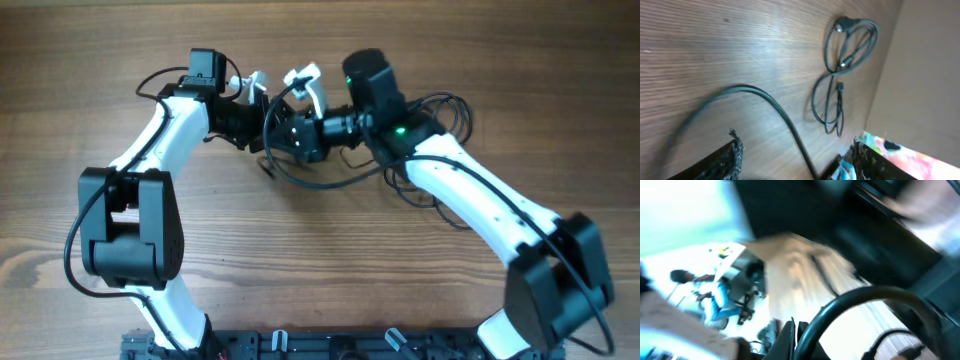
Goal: Untangle cables
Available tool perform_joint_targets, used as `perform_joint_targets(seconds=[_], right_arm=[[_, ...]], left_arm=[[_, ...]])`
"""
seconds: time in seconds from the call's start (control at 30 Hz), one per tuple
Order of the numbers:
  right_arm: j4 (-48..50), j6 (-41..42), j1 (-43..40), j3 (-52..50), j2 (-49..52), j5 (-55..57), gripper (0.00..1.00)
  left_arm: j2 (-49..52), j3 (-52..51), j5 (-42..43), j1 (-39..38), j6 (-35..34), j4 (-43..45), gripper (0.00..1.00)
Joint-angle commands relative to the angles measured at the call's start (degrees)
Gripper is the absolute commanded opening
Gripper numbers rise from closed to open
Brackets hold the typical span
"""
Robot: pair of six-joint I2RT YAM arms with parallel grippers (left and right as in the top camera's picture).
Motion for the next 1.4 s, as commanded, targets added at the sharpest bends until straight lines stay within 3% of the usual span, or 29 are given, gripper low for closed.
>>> perform_joint_targets(seconds=[0.0, 0.4, 0.6, 0.73, 0.83, 0.97, 1.17, 1.3, 1.37], right_arm=[[0.13, -0.26, -0.66, 0.70, -0.44, -4.33, 0.04], [-0.85, -2.10, -2.56, 0.70, -0.42, -1.62, 0.04], [-7.23, -3.04, -4.63, 0.70, -0.42, 6.38, 0.04], [-10.12, -4.87, -6.56, 0.70, -0.42, 6.51, 0.04], [-11.96, -5.18, -7.02, 0.70, -0.37, 6.54, 0.04], [-13.70, -6.84, -6.73, 0.70, -0.09, 6.54, 0.04], [-17.25, -11.02, -6.62, 0.66, 0.11, 6.58, 0.04], [-19.82, -11.32, -6.62, 0.66, 0.11, 10.49, 0.04], [-21.22, -11.39, -6.62, 0.63, 0.11, 12.22, 0.04]], left_arm=[[-1.05, 0.37, 9.44, -0.26, 0.52, -0.79, 0.72], [-1.05, 0.37, 25.70, -0.26, 0.46, -1.75, 0.74], [-1.05, 0.37, 22.97, 0.76, 0.48, -1.27, 0.84], [-1.07, 0.37, 15.26, 2.56, 0.46, -1.27, 0.93], [-1.05, 0.37, 8.98, 3.65, -0.24, -1.44, 0.94], [-1.05, 0.37, 9.66, 3.91, -4.61, -2.27, 0.96], [-1.05, 0.37, 18.82, 4.15, -6.16, -2.75, 0.88], [-1.05, 0.37, 20.87, 5.22, -6.14, -4.37, 0.66], [-1.05, 0.37, 22.58, 6.03, -6.14, -5.22, 0.59]])
